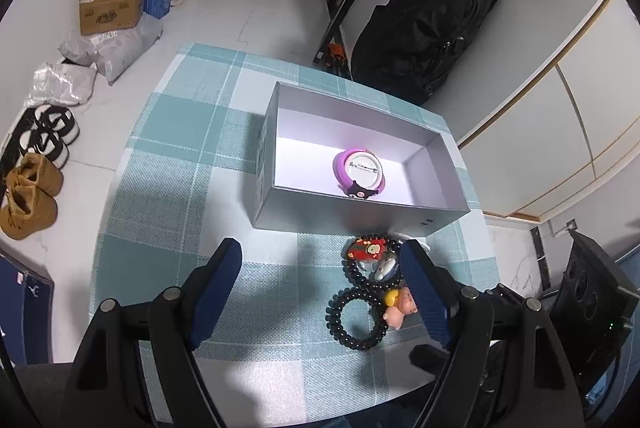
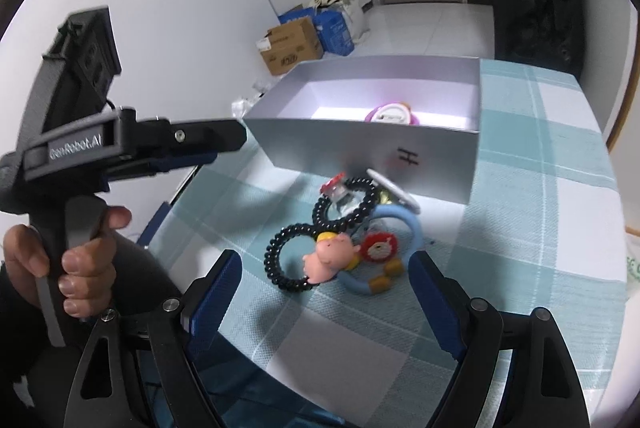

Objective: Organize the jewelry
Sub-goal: 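Reach the right gripper to the pink pig figure and grasp it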

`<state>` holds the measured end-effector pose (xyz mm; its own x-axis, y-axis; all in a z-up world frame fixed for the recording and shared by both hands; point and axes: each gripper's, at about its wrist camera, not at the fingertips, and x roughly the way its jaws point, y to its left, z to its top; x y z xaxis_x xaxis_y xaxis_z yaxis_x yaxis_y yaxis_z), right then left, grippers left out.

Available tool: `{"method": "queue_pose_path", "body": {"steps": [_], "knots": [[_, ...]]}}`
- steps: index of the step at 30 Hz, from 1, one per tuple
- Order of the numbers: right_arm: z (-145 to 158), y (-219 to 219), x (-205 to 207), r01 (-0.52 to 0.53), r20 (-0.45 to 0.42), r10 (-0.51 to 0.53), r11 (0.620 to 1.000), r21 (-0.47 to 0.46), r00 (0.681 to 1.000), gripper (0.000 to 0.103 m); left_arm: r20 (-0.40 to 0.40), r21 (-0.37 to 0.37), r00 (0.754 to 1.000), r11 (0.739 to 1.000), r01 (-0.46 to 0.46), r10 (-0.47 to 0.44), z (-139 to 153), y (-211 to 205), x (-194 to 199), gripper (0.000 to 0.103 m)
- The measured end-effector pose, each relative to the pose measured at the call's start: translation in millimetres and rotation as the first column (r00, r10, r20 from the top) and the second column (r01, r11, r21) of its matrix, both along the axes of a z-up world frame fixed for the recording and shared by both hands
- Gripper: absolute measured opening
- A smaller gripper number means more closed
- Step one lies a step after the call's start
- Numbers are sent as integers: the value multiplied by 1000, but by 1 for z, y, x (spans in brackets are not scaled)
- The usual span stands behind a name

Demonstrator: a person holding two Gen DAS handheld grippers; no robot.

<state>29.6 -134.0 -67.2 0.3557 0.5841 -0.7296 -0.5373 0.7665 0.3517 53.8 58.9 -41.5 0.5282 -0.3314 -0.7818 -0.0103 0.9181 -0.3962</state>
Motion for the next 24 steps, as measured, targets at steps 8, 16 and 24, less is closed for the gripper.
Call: {"method": "queue_pose_path", "body": {"steps": [8,16,24], "knots": [[-5,11,1,-9,6,9,999,-35,1000,78,25,70,1000,998,-5,3,5,0,-3,78],[-8,21,2,-20,23,22,997,-77,999,63,12,107,999,994,-33,32,5,3,-1,78],[-12,23,9,17,19,-15,994,-105,1000,34,5,127,1000,992,-2,1,2,0,-1,78]]}}
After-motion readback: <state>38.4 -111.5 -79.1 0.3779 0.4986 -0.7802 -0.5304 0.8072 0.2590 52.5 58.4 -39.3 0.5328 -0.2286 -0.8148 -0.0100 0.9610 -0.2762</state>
